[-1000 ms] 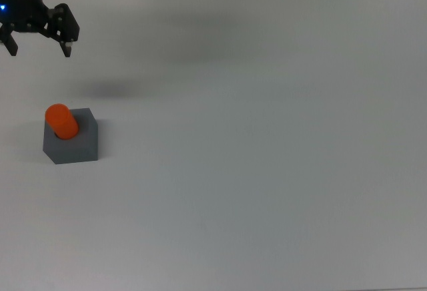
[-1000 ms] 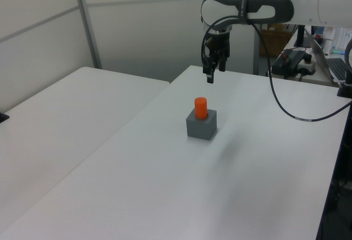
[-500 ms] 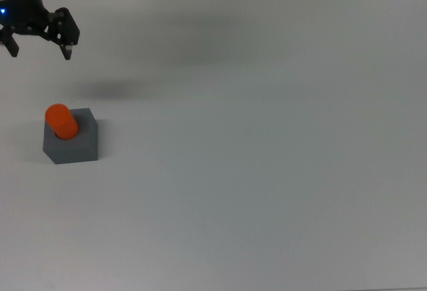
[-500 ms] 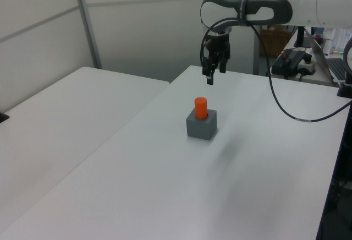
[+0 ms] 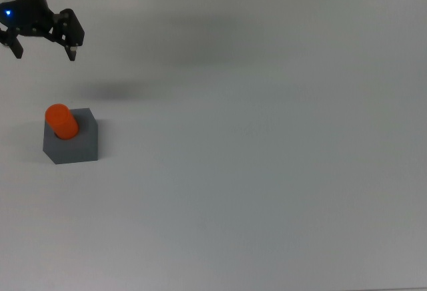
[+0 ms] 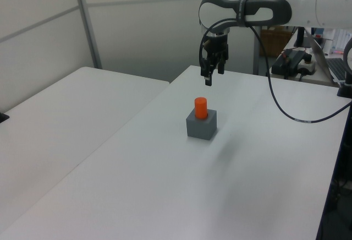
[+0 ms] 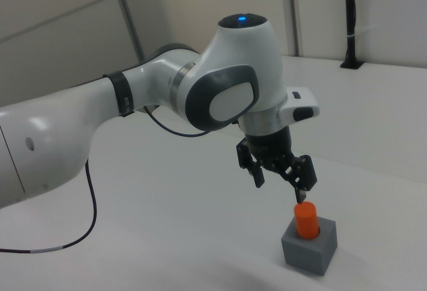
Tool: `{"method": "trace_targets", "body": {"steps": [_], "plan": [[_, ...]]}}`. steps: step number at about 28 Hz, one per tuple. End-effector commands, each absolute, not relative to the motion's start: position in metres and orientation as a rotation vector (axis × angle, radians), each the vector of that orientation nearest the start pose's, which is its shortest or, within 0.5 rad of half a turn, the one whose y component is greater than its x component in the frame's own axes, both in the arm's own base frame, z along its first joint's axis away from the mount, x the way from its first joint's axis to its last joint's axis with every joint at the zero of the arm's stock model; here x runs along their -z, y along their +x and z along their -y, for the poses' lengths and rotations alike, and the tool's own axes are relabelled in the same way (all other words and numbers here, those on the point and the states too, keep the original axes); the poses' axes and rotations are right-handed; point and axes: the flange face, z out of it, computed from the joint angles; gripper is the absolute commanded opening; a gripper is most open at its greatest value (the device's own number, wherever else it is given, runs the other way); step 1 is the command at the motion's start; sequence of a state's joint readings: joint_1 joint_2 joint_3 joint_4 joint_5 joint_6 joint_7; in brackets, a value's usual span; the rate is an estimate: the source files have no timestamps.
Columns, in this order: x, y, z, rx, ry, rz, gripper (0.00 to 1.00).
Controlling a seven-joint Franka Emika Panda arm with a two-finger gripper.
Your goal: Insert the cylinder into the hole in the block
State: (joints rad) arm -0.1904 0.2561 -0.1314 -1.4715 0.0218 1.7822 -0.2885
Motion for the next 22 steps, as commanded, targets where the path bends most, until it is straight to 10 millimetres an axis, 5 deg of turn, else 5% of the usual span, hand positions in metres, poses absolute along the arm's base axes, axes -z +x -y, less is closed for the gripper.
{"method": "trace_targets", "body": {"steps": [1, 22], "plan": [[-0.5395, 0.6139, 0.1882, 0.047, -3.179, -0.069, 1.0], [-0.5359, 0.6147, 0.1884, 0.032, -3.188, -0.064, 1.0]]}}
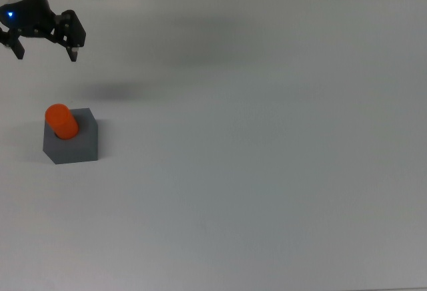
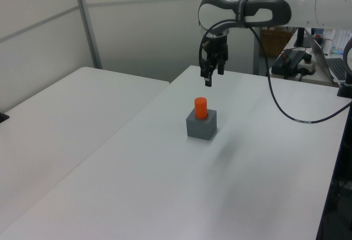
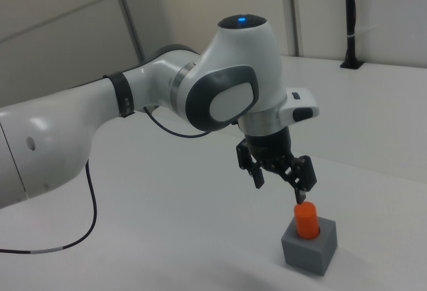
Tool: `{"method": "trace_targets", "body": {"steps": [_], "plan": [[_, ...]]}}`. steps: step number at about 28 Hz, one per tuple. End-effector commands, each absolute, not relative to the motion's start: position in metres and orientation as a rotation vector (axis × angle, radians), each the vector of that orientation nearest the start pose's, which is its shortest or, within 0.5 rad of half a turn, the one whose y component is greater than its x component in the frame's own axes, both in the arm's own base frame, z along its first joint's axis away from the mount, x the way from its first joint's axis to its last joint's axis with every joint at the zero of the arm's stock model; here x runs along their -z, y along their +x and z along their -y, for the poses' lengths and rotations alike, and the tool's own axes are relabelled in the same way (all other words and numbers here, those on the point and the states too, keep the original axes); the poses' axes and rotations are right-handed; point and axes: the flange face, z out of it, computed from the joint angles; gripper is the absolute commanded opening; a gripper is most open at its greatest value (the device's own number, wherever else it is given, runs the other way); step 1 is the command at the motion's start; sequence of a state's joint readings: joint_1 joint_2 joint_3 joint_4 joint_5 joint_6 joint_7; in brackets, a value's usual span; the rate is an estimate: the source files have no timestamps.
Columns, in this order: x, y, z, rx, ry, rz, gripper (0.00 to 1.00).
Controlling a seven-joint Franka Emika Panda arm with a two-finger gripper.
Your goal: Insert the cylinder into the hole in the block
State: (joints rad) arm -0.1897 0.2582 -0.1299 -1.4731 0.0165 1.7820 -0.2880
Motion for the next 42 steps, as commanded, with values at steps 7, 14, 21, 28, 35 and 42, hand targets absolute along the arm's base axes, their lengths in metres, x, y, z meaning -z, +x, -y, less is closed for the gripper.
{"method": "trace_targets", "body": {"steps": [7, 14, 21, 28, 35, 42], "plan": [[-0.5342, 0.6155, 0.1889, 0.031, -3.191, -0.063, 1.0], [-0.5334, 0.6158, 0.1895, 0.028, -3.197, -0.059, 1.0], [-0.5334, 0.6152, 0.1914, 0.027, -3.199, -0.061, 1.0], [-0.5334, 0.6155, 0.1905, 0.027, -3.199, -0.058, 1.0], [-0.5315, 0.6155, 0.1924, 0.017, -3.209, -0.055, 1.0], [-0.5308, 0.6153, 0.1927, 0.014, -3.211, -0.057, 1.0]]}}
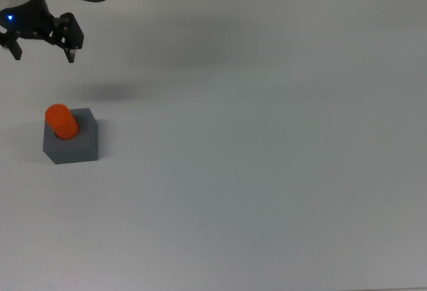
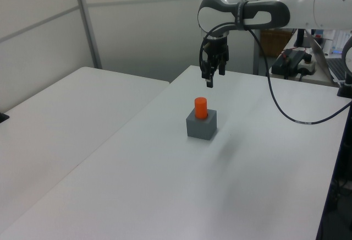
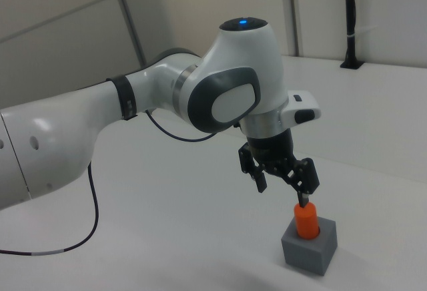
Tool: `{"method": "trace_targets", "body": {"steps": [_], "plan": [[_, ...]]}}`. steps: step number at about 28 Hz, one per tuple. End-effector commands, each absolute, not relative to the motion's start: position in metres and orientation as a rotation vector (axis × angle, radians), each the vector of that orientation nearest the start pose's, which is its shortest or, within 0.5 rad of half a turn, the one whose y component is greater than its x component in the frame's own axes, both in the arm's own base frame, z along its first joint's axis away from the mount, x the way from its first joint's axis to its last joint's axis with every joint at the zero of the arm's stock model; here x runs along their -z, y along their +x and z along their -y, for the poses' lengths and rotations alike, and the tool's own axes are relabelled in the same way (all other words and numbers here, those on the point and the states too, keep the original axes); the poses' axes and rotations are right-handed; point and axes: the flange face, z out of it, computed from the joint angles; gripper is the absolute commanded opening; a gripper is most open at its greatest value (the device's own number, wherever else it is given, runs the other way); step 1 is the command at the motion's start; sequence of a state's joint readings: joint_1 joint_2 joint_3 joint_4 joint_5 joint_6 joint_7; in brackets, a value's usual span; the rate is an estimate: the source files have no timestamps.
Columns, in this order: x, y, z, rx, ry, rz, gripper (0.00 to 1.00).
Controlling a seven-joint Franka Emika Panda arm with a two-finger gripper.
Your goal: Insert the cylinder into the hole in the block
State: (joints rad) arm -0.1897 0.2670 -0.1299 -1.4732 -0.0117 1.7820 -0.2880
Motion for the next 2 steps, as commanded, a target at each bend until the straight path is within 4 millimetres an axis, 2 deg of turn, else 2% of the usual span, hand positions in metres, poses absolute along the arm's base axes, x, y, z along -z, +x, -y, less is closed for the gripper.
{"method": "trace_targets", "body": {"steps": [1, 2], "plan": [[-0.5308, 0.6153, 0.1927, 0.014, -3.211, -0.055, 1.0], [-0.5308, 0.6153, 0.1927, 0.014, -3.211, -0.057, 1.0]]}}
